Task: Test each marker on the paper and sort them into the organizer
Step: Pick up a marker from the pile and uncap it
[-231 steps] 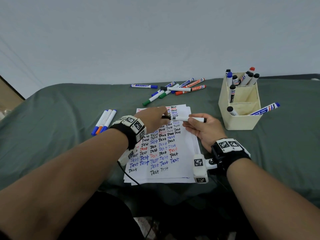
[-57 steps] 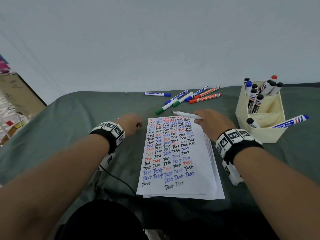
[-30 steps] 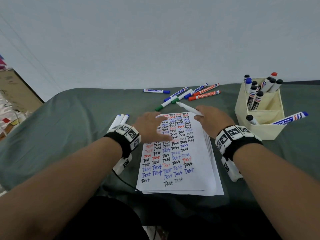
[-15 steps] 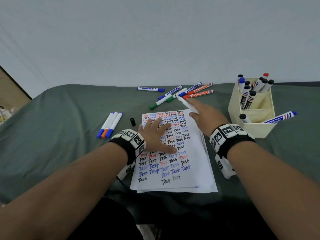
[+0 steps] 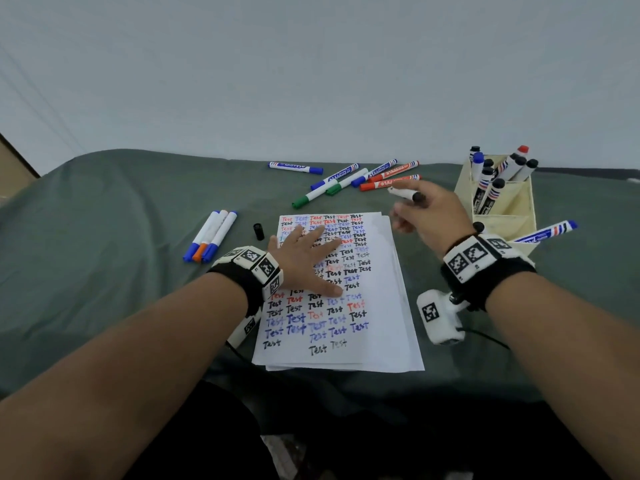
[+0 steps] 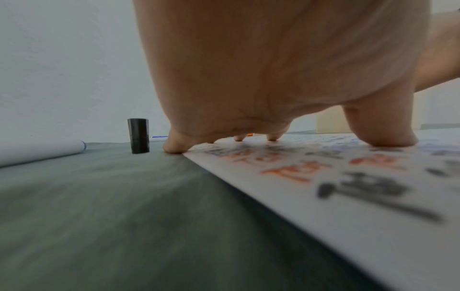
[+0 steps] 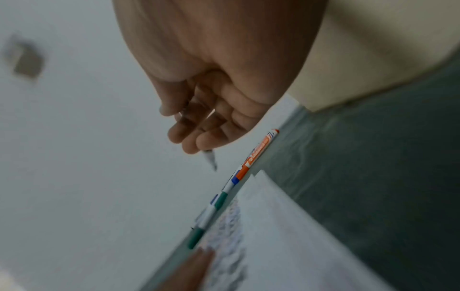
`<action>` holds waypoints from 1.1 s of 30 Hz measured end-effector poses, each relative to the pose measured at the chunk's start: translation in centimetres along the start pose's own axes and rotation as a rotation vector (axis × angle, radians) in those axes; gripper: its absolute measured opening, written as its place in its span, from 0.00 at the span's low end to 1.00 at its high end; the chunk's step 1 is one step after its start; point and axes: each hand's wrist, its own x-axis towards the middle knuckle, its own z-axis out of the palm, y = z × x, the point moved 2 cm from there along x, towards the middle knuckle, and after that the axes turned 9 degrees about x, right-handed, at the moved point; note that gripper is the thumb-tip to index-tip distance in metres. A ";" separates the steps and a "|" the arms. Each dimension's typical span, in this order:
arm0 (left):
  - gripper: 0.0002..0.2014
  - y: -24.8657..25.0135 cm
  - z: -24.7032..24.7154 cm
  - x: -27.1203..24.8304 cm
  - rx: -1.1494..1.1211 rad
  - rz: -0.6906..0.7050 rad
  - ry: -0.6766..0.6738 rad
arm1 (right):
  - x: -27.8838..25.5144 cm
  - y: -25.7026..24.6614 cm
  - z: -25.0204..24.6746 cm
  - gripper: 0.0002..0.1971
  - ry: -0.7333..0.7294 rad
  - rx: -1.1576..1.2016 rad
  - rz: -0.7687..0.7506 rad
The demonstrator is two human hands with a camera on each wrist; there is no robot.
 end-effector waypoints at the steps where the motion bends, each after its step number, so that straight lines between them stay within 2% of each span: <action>1: 0.56 0.0 -0.1 0.0 0.000 0.003 -0.006 | -0.3 -0.1 0.1 0.09 0.028 0.186 0.053; 3: 0.55 0.0 -0.1 -0.1 0.003 0.002 -0.018 | -1.0 0.2 0.4 0.04 0.071 0.472 0.181; 5: 0.55 0.1 -0.1 -0.1 0.005 0.001 -0.026 | -1.7 1.1 0.9 0.10 0.120 0.652 0.286; 10: 0.55 0.1 0.1 -0.1 0.015 0.004 -0.038 | -3.5 3.7 2.3 0.15 0.270 0.804 0.399; 14: 0.57 -0.1 0.3 0.3 0.022 -0.003 -0.085 | -4.5 4.8 2.2 0.07 0.209 0.718 0.357; 18: 0.59 -0.4 0.4 1.0 0.021 -0.023 -0.130 | -5.0 4.8 1.9 0.13 0.144 0.640 0.276; 23: 0.69 -0.3 0.0 1.6 0.004 -0.047 -0.206 | -5.1 5.0 1.9 0.13 0.149 0.590 0.271; 27: 0.66 -0.6 0.1 2.0 -0.057 -0.046 -0.205 | -5.3 5.0 2.0 0.17 0.154 0.539 0.240; 33: 0.63 -0.6 0.6 1.8 -0.059 -0.049 -0.144 | -5.4 5.0 2.3 0.14 0.131 0.390 0.151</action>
